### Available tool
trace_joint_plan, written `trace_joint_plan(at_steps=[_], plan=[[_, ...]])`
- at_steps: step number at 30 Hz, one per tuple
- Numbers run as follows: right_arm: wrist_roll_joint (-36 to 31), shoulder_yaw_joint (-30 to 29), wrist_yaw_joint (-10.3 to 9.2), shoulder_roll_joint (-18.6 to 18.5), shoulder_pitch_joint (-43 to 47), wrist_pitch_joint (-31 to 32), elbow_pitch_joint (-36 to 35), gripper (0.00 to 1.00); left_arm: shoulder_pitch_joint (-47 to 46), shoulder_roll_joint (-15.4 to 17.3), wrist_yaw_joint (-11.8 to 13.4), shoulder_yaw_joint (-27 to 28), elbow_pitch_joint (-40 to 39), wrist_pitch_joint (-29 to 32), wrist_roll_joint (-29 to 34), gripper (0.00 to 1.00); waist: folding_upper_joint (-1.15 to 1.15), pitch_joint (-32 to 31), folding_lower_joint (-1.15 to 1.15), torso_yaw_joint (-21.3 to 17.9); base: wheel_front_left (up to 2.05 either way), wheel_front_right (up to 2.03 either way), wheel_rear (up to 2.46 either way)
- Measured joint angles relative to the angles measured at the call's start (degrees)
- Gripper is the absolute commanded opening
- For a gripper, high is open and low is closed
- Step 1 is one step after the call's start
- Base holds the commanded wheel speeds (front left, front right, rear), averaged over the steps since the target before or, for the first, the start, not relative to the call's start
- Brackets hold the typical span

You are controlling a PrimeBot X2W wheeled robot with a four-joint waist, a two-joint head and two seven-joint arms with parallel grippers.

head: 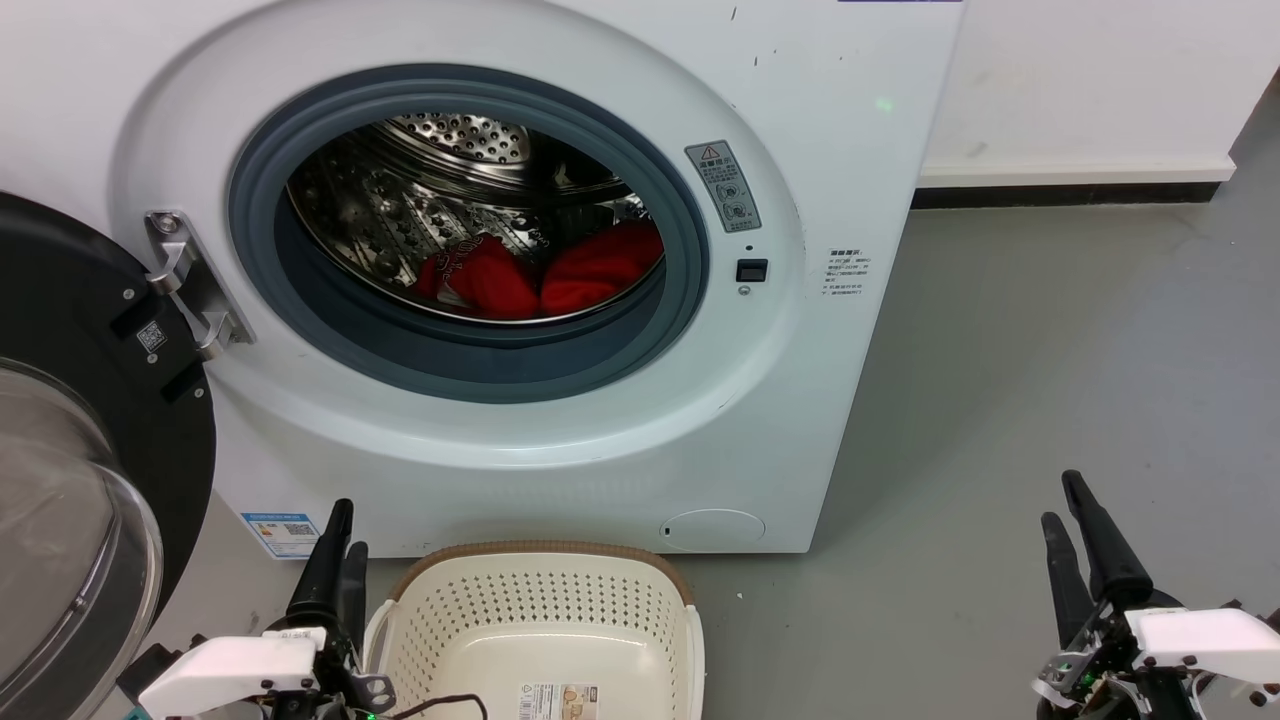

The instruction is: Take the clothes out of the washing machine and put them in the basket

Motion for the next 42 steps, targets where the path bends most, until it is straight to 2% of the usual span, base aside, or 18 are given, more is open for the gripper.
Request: trace_joint_plan(at_steps=[9, 18, 31, 37, 42], plan=[[-6.3, -0.4, 0.00, 0.0, 0.1, -2.3, -0.6, 1.00, 0.0, 0.0, 0.0, 2.2, -1.0, -2.3, 5.5, 1.00, 0.00, 0.0, 0.00, -0.2, 0.00, 0.00, 0.00], [-20.2, -1.3, 0.00, 0.0, 0.1, -4.4, -2.8, 1.00, 0.2, 0.0, 0.6, 4.5, -3.7, -4.4, 14.0, 1.00, 0.00, 0.0, 0.00, -0.5, 0.00, 0.00, 0.00], [-43.8, 0.5, 0.00, 0.0, 0.1, -7.2, -11.1, 1.00, 0.9, 0.0, 6.3, 3.1, -12.8, -7.2, 29.1, 1.00, 0.00, 0.4, 0.00, -1.0, 0.00, 0.00, 0.00], [-52.6, 3.0, 0.00, 0.0, 0.1, -8.3, -13.2, 1.00, 1.6, 0.0, 8.4, 0.2, -17.2, -8.3, 37.7, 1.00, 0.00, 0.5, 0.00, -1.1, 0.00, 0.00, 0.00], [-58.0, 3.7, 0.00, 0.0, 0.4, -9.2, -14.0, 1.00, 2.1, 0.0, 11.2, -2.3, -20.2, -9.3, 44.4, 1.00, 0.00, 0.7, 0.00, -1.2, 0.00, 0.00, 0.00]])
